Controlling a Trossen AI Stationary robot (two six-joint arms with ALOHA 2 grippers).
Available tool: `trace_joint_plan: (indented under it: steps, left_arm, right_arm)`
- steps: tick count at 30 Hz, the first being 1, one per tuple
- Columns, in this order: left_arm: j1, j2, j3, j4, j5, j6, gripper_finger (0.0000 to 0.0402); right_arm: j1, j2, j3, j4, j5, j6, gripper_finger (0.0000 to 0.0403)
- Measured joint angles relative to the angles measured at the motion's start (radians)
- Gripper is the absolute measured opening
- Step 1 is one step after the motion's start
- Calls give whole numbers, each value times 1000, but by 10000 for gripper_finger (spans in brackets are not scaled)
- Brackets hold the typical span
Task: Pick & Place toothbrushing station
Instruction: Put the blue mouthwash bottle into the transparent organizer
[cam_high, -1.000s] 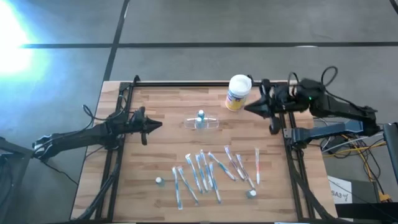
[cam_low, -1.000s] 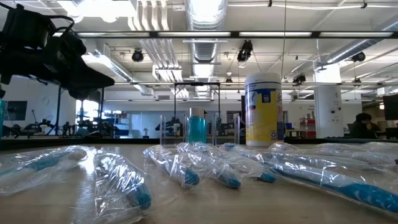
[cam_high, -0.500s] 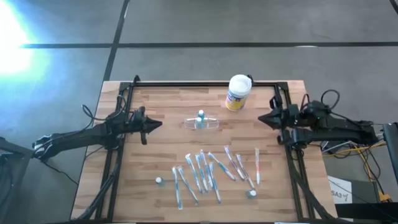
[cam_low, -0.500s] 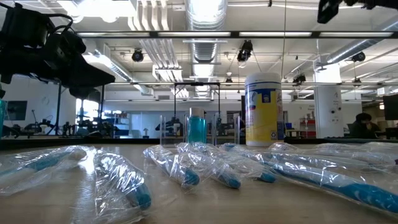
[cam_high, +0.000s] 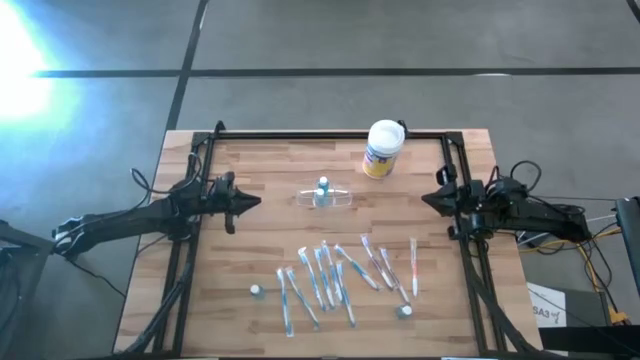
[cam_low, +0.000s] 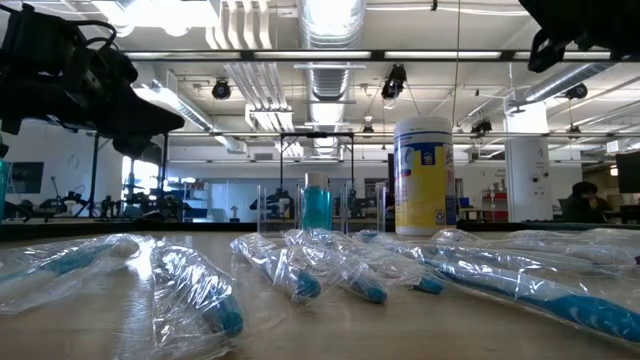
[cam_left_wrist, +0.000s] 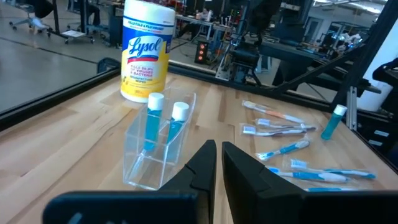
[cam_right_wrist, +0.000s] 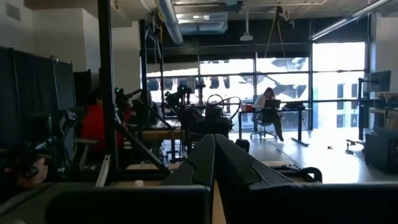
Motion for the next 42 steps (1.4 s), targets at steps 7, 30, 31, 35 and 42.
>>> trace_joint_plan:
  steps: [7, 30, 31, 35, 42]
  left_arm:
    - [0, 0, 11, -37, 37, 16, 28]
    - [-115, 183, 865, -1002, -223, -90, 2]
    - [-142, 210, 903, -1038, -239, -104, 2]
    - [-264, 322, 1034, -1196, -334, -147, 2]
    - [-489, 495, 1224, -1368, -518, -241, 1]
  right_arm:
    - [0, -35, -89, 18, 34, -52, 8]
    - [0, -32, -158, 77, 81, -100, 8]
    - [0, -32, -158, 77, 81, -100, 8]
    - [0, -32, -158, 78, 81, -101, 8]
    - [0, -32, -158, 77, 80, -121, 9]
